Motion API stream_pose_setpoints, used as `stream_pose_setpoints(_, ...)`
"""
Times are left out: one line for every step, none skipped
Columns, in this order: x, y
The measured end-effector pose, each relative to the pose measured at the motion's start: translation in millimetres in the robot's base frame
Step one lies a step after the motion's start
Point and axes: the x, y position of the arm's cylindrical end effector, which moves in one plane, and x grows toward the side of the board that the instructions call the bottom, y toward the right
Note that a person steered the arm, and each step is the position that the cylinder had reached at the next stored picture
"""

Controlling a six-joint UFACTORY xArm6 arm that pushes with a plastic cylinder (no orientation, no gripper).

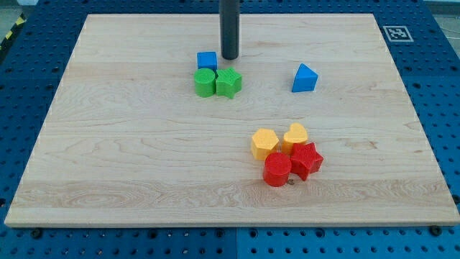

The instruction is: Slide your arm to the right of blue triangle

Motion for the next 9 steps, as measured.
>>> stream_pose_setpoints(-8, 14)
stream_pose_setpoints(-8, 14)
stream_pose_setpoints(-8, 42)
stream_pose_setpoints(-8, 53)
stream_pose_setpoints(-8, 56)
stream_pose_setpoints(-8, 76)
stream_pose_setpoints(-8, 88)
stream_pose_setpoints(-8, 108)
stream_pose_setpoints(-8, 115)
